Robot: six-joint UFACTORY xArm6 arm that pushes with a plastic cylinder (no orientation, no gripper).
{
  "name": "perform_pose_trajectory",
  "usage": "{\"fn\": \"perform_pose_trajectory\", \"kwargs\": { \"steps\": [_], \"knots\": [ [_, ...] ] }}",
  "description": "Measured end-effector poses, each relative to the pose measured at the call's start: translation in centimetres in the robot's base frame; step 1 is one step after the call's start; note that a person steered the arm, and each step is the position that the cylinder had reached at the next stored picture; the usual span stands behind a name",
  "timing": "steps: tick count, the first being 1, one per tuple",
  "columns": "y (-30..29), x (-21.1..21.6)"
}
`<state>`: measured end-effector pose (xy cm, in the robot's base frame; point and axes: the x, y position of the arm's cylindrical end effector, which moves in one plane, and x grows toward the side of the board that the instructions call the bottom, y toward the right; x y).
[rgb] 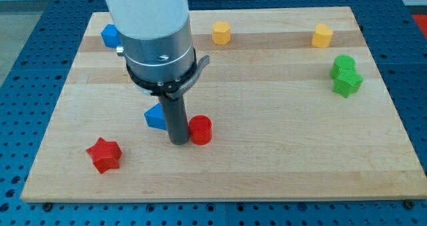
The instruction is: Move the blue triangle above the red star
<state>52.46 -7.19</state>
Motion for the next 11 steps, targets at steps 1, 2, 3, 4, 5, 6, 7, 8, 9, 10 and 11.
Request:
{"fn": "perform_pose_trajectory", "kwargs": {
  "steps": [1,2,3,4,5,6,7,8,9,10,11],
  "knots": [
    [-1.0,-2.7],
    [-2.9,-4.1],
    [-5.5,-4.2],
    [-6.5,-4.2],
    [-4.6,-3.7],
    [-4.1,0.2],
    [-6.0,2.7],
    [-8.4,-0.3],
    [-9.8,-5.3],
    [-10.9,-6.0],
    [-11.4,-6.0]
  ]
}}
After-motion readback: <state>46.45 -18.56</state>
